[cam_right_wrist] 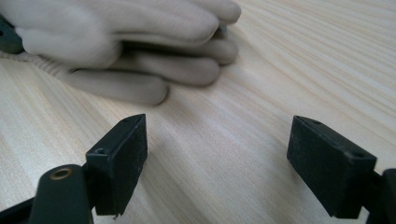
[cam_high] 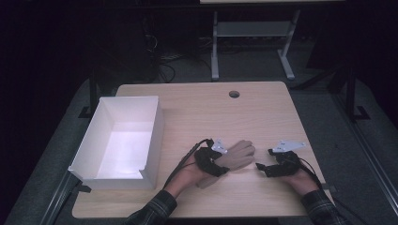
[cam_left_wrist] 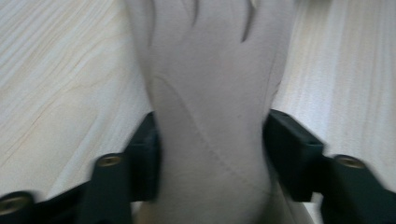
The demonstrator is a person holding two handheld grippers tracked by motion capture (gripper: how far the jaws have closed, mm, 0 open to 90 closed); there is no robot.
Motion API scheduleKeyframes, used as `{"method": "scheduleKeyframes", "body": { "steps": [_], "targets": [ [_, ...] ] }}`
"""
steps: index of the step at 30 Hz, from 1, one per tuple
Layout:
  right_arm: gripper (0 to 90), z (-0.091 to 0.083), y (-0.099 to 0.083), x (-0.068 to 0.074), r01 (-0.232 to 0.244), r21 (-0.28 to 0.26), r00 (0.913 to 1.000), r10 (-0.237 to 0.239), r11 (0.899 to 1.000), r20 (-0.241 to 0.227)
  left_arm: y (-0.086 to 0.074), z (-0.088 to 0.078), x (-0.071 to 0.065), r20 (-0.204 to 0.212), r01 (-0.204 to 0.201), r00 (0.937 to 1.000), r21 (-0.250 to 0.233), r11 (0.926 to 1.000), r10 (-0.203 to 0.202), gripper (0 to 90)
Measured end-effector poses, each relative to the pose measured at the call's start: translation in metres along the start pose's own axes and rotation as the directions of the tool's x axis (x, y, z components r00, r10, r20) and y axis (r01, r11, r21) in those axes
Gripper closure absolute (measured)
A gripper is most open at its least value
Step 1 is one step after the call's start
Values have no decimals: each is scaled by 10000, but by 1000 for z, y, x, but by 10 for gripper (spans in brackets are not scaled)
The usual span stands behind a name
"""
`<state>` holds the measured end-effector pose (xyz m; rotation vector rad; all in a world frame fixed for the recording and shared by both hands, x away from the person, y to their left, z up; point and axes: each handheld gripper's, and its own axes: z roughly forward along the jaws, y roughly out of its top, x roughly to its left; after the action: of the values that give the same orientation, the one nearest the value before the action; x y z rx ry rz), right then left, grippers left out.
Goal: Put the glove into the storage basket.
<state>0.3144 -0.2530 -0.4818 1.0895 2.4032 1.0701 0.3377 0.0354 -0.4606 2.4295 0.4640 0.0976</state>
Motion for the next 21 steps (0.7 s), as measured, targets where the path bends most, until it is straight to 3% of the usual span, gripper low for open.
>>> {"method": "scheduleKeyframes", "body": {
  "steps": [3,7,14,15,18,21],
  "targets": [
    [196,0,0,0,3,0,10000,-3,10000,0,0,0,-1,104,105,9999,-89,9999,-105,574],
    [196,0,0,0,3,-1,10000,-3,10000,0,1,-1,0,178,324,9993,-33,9995,-323,641],
    [196,0,0,0,2,5,10000,-2,10000,-5,3,-5,2,197,573,9982,29,9984,-573,691],
    [196,0,0,0,2,3,10000,-2,10000,-6,4,-5,2,192,750,9970,-71,9972,-749,693],
    [196,0,0,0,7,3,10000,-7,10000,-6,7,-13,4,284,718,9970,-64,9974,-716,693],
    [195,0,0,0,10,2,10000,-10,10000,-8,9,-20,4,368,1014,9943,-276,9945,-1004,693]
  ]
}}
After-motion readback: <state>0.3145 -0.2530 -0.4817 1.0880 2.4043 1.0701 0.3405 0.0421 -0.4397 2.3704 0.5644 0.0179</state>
